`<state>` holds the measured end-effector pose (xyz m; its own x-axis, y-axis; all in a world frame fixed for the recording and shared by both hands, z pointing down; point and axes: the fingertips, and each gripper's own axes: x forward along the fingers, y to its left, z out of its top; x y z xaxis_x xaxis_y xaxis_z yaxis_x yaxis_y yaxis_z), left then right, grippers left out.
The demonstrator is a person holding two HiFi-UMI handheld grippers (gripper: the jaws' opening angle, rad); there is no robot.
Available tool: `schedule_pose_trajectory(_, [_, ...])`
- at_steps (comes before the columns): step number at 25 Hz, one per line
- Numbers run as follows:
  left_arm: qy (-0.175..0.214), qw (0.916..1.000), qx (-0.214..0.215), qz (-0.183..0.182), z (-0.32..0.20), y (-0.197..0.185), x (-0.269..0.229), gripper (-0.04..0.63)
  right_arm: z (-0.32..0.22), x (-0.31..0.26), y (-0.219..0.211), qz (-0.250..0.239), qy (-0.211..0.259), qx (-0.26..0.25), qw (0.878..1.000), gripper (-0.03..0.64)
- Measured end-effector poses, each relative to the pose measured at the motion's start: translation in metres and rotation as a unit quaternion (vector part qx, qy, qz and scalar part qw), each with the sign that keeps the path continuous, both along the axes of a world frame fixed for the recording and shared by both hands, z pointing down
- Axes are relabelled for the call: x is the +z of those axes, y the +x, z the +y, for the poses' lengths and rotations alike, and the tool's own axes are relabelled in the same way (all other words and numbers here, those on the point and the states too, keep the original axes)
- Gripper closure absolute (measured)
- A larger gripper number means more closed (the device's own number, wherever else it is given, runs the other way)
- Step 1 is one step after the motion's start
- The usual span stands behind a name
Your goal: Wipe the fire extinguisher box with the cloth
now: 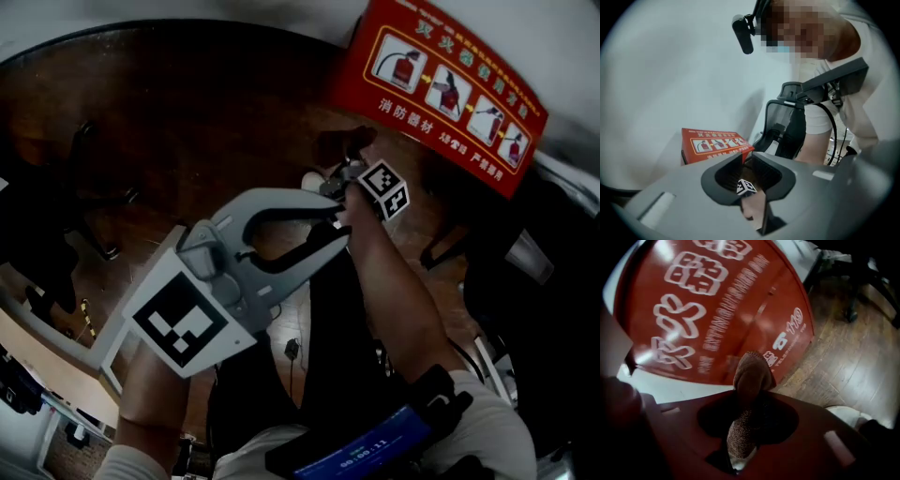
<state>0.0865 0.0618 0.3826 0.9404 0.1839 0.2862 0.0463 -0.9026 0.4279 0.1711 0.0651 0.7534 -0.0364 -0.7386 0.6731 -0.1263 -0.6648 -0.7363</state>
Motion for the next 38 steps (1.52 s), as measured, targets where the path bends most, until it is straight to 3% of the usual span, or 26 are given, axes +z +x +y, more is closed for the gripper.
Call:
schedule_pose_trajectory(3, [0.012, 0.9998, -0.013, 0.007, -0.011, 0.006, -0.044, 0.533, 0.011, -0.074, -0.016, 0.008, 0.009, -0.098, 0.995, 0.499])
schedule_pose_trajectory(5, [0.025, 0.9993, -0.023, 0.015, -0.021, 0.006, -0.07, 0.533, 0.015, -0.128, -0.026, 0.028, 0.021, -0.184, 0.982, 0.499])
schedule_pose_trajectory(8, [0.045, 0.9976, -0.046, 0.026, -0.036, 0.001, -0.096, 0.533, 0.015, -0.206, -0.034, 0.072, 0.053, -0.309, 0.947, 0.499])
schedule_pose_trajectory(10, [0.048, 0.9961, -0.065, 0.035, -0.044, -0.008, -0.106, 0.533, 0.009, -0.252, -0.038, 0.116, 0.084, -0.403, 0.904, 0.499])
schedule_pose_trajectory(11, [0.048, 0.9953, -0.074, 0.041, -0.046, -0.013, -0.111, 0.532, 0.002, -0.272, -0.041, 0.146, 0.1, -0.46, 0.87, 0.499])
schedule_pose_trajectory(12, [0.046, 0.9945, -0.081, 0.047, -0.048, -0.019, -0.116, 0.533, -0.006, -0.292, -0.044, 0.182, 0.114, -0.521, 0.826, 0.499])
schedule_pose_trajectory(15, [0.053, 0.9934, -0.089, 0.049, -0.05, -0.043, -0.123, 0.532, -0.04, -0.344, -0.054, 0.293, 0.143, -0.683, 0.653, 0.499])
schedule_pose_trajectory(17, [0.053, 0.9934, -0.09, 0.047, -0.049, -0.06, -0.125, 0.532, -0.065, -0.372, -0.06, 0.329, 0.153, -0.749, 0.555, 0.499])
schedule_pose_trajectory(20, [0.065, 0.9932, -0.084, 0.048, -0.048, -0.075, -0.123, 0.534, -0.108, -0.399, -0.066, 0.34, 0.161, -0.818, 0.435, 0.5])
schedule_pose_trajectory(22, [0.075, 0.9924, -0.084, 0.049, -0.048, -0.079, -0.117, 0.532, -0.127, -0.403, -0.069, 0.334, 0.15, -0.863, 0.348, 0.5])
schedule_pose_trajectory(24, [0.071, 0.9917, -0.097, 0.048, -0.052, -0.081, -0.111, 0.533, -0.145, -0.397, -0.069, 0.33, 0.134, -0.902, 0.244, 0.499])
schedule_pose_trajectory(27, [0.047, 0.9896, -0.125, 0.054, -0.07, -0.088, -0.1, 0.534, -0.172, -0.368, -0.065, 0.302, 0.089, -0.946, 0.079, 0.499])
schedule_pose_trajectory(29, [0.028, 0.9879, -0.141, 0.058, -0.085, -0.09, -0.089, 0.533, -0.185, -0.34, -0.057, 0.262, 0.05, -0.964, -0.01, 0.5])
schedule_pose_trajectory(31, [0.012, 0.9859, -0.156, 0.059, -0.1, -0.086, -0.076, 0.533, -0.195, -0.312, -0.048, 0.222, 0.016, -0.972, -0.078, 0.5])
schedule_pose_trajectory(34, [-0.005, 0.9834, -0.173, 0.053, -0.118, -0.077, -0.058, 0.533, -0.188, -0.274, -0.045, 0.151, 0.0, -0.977, -0.15, 0.501])
schedule_pose_trajectory(36, [-0.015, 0.9823, -0.181, 0.046, -0.129, -0.073, -0.05, 0.534, -0.182, -0.253, -0.051, 0.126, 0.005, -0.973, -0.191, 0.502])
schedule_pose_trajectory(38, [-0.022, 0.9813, -0.186, 0.043, -0.137, -0.072, -0.045, 0.532, -0.171, -0.242, -0.052, 0.085, -0.016, -0.972, -0.22, 0.502])
